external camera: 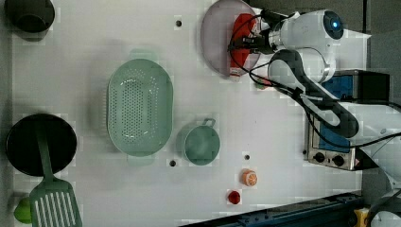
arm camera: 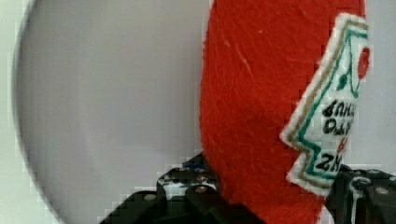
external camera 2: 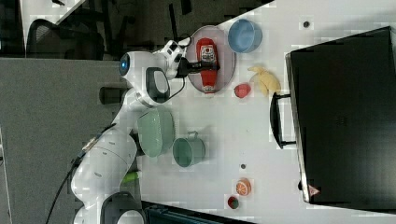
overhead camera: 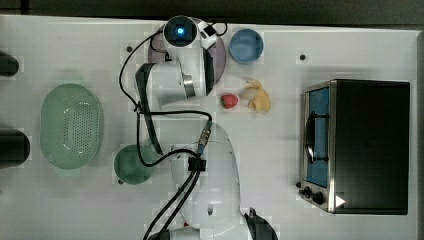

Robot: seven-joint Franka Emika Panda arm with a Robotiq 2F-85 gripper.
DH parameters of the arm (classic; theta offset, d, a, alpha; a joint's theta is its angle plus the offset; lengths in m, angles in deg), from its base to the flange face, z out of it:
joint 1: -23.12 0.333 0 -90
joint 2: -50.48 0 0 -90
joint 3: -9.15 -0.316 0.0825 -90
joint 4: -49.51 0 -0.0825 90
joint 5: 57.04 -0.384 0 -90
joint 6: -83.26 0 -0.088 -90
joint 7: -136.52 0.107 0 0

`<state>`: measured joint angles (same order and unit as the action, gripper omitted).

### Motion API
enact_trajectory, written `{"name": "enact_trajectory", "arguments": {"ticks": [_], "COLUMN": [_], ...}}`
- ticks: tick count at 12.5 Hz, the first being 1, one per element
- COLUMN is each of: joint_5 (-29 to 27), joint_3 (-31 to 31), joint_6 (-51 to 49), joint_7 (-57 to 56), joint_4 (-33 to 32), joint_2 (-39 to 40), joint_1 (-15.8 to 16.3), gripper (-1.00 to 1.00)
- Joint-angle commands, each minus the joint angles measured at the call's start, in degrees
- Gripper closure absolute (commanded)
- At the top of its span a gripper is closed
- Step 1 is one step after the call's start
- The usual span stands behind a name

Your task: Pick ketchup from plate and place it on table.

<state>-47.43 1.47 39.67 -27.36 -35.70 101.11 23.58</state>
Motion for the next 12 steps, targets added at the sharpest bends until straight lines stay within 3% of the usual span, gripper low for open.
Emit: {"name": "enact_trajectory", "arguments": {"ticks": [1, 8, 12], "joint_5": [-0.3, -0.6, -7.9], "joint_3": [0.0, 0.0, 0.0], "joint_6": [0.4, -14.9, -16.0], "joint_7": [-1.1, -0.7, -0.7], "joint_4": [1.1, 3.3, -4.8], "joint_2": [-4.6, -16.5, -26.0], "joint_1": [-0.7, -2.3, -6.0], "gripper": [-0.19, -0.19, -0.19]}}
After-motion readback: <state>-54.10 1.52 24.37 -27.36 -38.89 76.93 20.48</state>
